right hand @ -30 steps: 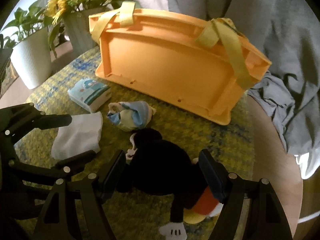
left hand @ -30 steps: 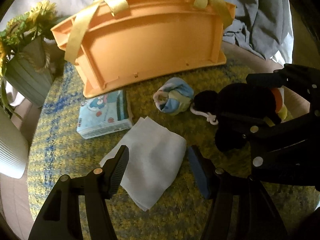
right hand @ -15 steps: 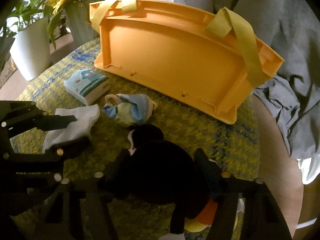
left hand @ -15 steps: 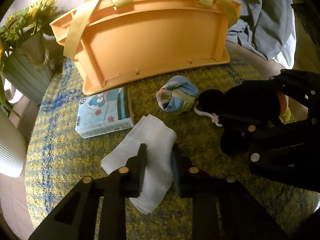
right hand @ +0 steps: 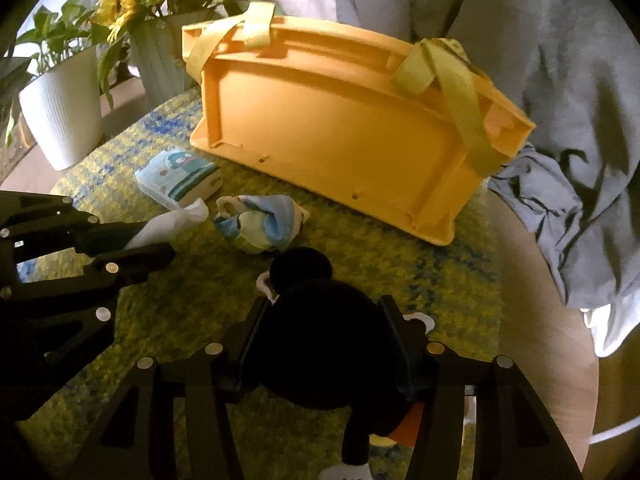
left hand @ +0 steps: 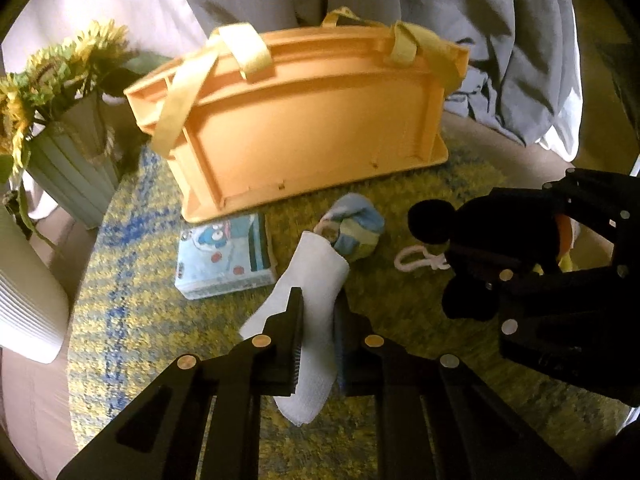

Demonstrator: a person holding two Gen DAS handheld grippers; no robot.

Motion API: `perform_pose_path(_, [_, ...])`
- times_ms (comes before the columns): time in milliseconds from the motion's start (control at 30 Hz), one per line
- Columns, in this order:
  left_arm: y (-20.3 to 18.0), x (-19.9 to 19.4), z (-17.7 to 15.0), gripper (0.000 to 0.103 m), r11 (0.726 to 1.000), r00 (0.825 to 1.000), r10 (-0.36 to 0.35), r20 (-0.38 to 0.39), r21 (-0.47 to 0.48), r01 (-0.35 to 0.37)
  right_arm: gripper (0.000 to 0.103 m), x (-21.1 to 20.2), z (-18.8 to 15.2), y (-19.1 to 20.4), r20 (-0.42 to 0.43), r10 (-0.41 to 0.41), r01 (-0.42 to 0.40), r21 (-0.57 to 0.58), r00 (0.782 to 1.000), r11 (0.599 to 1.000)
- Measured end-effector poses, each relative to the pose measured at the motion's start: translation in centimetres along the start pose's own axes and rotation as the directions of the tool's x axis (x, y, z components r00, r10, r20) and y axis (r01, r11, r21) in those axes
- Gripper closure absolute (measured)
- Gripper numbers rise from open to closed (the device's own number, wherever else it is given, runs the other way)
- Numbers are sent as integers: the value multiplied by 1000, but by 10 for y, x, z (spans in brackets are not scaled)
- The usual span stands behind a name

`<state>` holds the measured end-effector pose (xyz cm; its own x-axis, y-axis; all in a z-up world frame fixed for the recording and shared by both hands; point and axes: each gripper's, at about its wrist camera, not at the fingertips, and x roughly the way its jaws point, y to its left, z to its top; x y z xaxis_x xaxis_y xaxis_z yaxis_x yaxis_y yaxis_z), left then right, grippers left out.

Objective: Organize soft objects
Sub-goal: 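Grasp the white cloth with the left tool while the right tool grasps the Mickey plush, then lift and carry the white cloth and Mickey plush over the orange crate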

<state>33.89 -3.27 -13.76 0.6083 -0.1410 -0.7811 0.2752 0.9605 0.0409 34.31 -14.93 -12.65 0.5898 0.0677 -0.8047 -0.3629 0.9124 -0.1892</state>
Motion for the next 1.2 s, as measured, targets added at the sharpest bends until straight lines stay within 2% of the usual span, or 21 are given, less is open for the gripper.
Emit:
perform_pose_path(333, [7,-26,17,90,999,994,20,108,-31,-17,48,-25,12,-8,83,-40,34,63,996,997])
perform_pose_path(733, [18,-58,40,90,997,966,57,251,-60,-43,48,-57,33,-12,203,-71,48,117,977,992])
perform_pose_path(1033, [25,-82,59,90,996,935,76,345,-76,-53,48,-82,55,-19,315,-111,72,132,943,989])
perform_pose_path(1200, [29,-93,70,90,994,916,95,390,-89,-64,48,-93,69,-20,382,-125,86,117,915,989])
